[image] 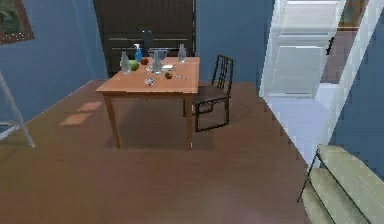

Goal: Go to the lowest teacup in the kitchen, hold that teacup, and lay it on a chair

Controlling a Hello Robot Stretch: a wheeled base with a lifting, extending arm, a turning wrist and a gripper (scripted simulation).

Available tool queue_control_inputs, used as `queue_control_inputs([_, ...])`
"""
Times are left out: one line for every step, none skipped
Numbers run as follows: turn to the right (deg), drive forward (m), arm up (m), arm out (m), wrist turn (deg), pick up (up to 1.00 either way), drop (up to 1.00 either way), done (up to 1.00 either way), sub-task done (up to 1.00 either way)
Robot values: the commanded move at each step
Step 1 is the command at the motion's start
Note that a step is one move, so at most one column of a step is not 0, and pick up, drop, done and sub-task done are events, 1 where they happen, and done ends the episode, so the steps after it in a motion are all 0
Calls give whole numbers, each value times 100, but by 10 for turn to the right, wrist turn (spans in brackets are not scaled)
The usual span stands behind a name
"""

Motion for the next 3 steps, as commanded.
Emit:
queue_control_inputs([0, 100, 0, 0, 0, 0, 0, 0, 0])
queue_control_inputs([150, 0, 0, 0, 0, 0, 0, 0, 0])
queue_control_inputs([0, 20, 0, 0, 0, 0, 0, 0, 0])
